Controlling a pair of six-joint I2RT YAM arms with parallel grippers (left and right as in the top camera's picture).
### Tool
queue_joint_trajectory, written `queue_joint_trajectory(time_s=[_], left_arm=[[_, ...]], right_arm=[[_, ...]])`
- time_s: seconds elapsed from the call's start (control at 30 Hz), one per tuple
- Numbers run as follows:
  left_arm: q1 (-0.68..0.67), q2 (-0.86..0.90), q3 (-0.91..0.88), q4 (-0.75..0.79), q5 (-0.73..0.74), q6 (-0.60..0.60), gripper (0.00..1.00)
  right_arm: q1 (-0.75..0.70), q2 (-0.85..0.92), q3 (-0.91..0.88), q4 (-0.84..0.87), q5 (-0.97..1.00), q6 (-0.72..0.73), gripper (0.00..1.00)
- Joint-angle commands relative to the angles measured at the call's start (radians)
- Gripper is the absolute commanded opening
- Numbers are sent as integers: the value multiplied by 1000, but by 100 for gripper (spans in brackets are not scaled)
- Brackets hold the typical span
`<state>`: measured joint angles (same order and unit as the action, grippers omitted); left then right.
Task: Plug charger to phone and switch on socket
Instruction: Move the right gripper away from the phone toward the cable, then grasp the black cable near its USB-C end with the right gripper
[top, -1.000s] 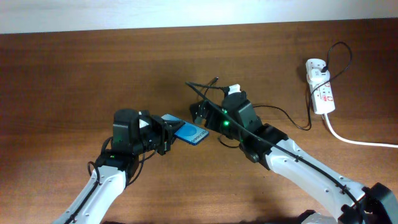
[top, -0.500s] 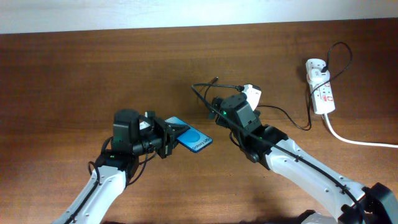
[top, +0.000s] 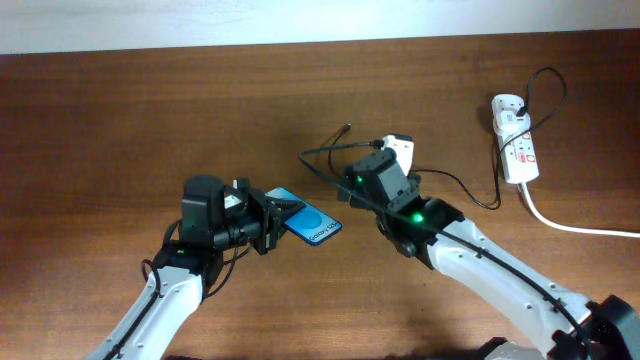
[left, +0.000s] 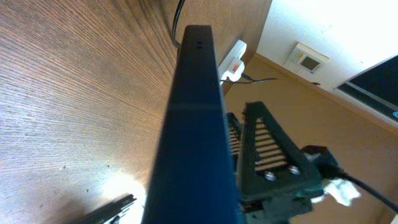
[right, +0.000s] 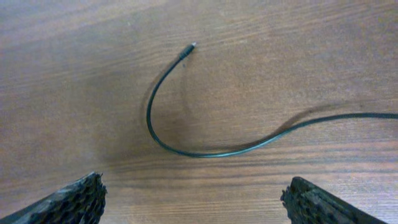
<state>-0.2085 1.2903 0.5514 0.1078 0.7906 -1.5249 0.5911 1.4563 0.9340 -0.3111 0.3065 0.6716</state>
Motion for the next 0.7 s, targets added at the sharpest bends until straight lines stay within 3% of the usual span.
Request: queue_joint_trajectory(time_s=[0.0, 0.13, 0.27, 0.37, 0.4, 0.53, 0.67], left_arm=[[1, -6, -1, 6, 24, 17, 0], [1, -6, -1, 7, 25, 17, 0], [1, -6, -1, 6, 25, 17, 0], [1, -6, -1, 6, 27, 17, 0], [1, -6, -1, 6, 29, 17, 0], [1, -6, -1, 6, 29, 17, 0], [1, -6, -1, 6, 19, 16, 0]], right_arm=[[-24, -8, 117, -64, 3, -10, 95], [-134, 53, 277, -195, -185, -10, 95], [-176, 294, 544, -407, -264, -14, 95], [-193, 515, 739, -500, -277, 9, 77], [-195, 566, 777, -504, -277, 39, 73], [-201, 685, 805, -406, -272, 203, 72], [-200, 724, 805, -335, -269, 231, 72]])
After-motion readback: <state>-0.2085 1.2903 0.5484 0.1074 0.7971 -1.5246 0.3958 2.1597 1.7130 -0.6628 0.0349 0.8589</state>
